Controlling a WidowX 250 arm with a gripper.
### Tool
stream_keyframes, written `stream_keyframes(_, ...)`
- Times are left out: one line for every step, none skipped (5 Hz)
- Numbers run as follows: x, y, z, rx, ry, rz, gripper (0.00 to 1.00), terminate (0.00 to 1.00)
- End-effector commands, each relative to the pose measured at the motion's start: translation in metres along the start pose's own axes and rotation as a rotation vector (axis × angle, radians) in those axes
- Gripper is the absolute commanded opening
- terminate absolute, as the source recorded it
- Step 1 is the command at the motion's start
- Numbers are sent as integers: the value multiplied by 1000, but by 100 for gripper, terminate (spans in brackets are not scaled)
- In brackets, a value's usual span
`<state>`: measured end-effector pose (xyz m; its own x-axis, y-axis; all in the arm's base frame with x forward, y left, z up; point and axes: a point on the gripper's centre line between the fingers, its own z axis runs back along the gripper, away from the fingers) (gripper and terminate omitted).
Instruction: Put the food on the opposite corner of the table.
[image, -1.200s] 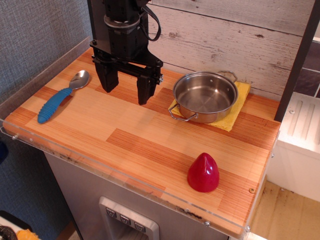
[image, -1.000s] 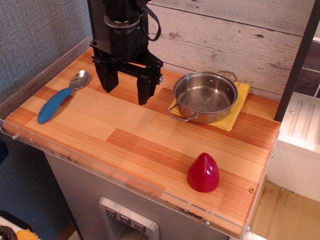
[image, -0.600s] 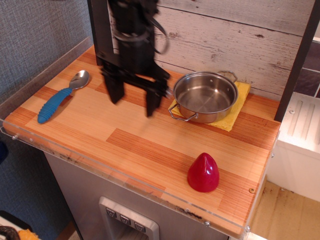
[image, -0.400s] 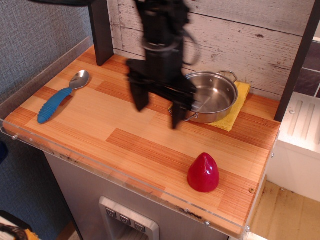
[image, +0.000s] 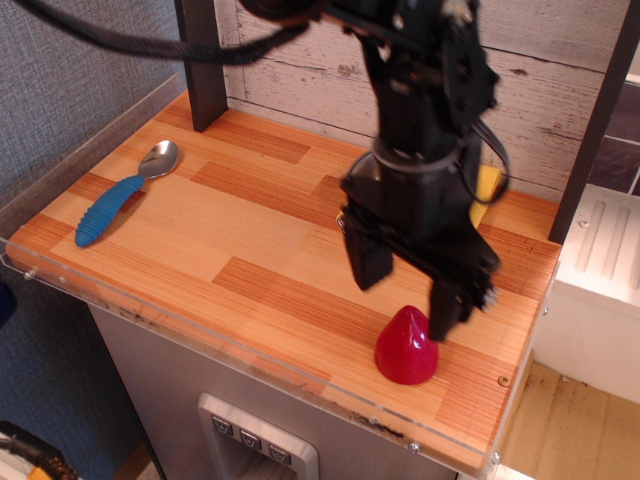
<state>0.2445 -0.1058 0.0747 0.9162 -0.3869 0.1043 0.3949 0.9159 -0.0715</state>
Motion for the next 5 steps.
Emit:
stream_keyframes(2, -5, -16, 22, 19, -1, 100, 0)
stream_keyframes(5, -6, -28, 34, 47, 0, 100, 0)
stream_keyframes(5, -10, -40, 51, 76, -11, 100, 0)
stream_keyframes(3, -11, -47, 63, 93, -2, 100, 0)
stream_keyframes(2, -10, -43, 68, 82, -4, 0, 0)
